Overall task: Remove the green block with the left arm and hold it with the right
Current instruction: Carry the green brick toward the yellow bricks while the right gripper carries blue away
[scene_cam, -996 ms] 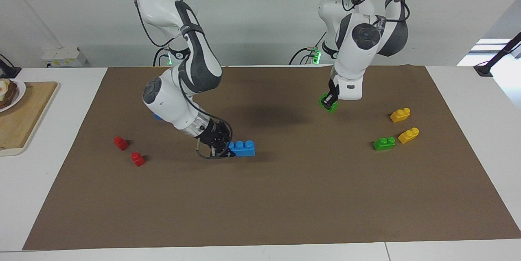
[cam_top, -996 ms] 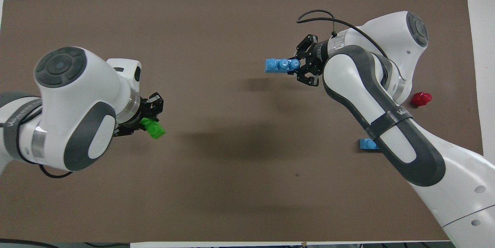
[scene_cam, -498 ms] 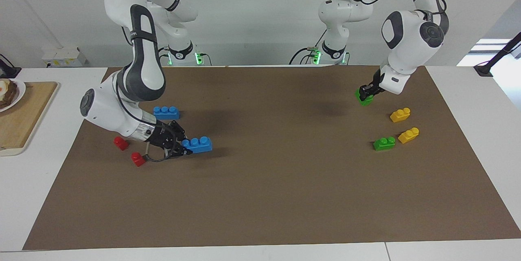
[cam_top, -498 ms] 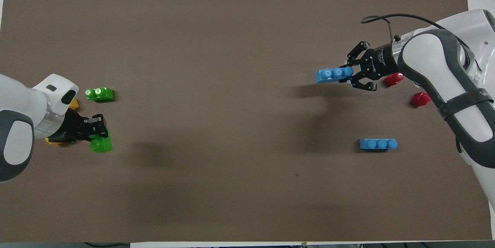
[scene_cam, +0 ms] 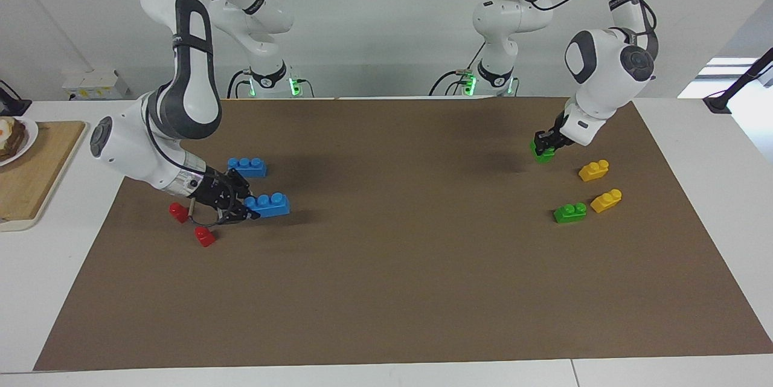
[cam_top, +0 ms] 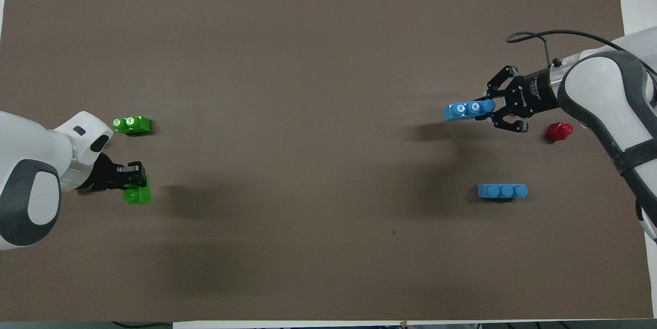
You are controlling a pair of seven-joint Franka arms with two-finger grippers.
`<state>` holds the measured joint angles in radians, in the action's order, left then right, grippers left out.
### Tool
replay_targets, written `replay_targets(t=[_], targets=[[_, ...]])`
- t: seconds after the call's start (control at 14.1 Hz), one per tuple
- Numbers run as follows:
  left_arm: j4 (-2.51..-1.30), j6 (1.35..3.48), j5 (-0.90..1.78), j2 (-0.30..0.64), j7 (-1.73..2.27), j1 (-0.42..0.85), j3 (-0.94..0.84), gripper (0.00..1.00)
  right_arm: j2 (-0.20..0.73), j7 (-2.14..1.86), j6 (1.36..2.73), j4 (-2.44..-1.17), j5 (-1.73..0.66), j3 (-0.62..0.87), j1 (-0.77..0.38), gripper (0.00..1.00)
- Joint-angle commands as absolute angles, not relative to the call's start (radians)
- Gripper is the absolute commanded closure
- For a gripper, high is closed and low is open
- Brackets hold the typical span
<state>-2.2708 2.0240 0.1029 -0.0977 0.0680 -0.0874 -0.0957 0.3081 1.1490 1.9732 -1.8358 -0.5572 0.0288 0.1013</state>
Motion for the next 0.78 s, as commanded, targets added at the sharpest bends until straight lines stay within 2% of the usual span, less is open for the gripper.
replay_targets(t=[0.0, 0.28, 0.71], targets=[[-2.321, 2.105, 0.100, -0.100, 0.028, -0.141, -0.103, 1.00, 0.264, 1.089, 2.046, -1.937, -0.548, 0.043, 0.133, 1.00], [-2.321, 2.160, 0.018, -0.069, 0.028, -0.166, -0.103, 1.00, 0.235, 1.080, 2.160, -2.057, -0.548, 0.043, 0.141, 1.00], [-2.355, 2.240, 0.017, -0.021, 0.031, -0.152, -0.104, 1.00, 0.232, 1.078, 2.200, -2.101, -0.548, 0.043, 0.169, 1.00]])
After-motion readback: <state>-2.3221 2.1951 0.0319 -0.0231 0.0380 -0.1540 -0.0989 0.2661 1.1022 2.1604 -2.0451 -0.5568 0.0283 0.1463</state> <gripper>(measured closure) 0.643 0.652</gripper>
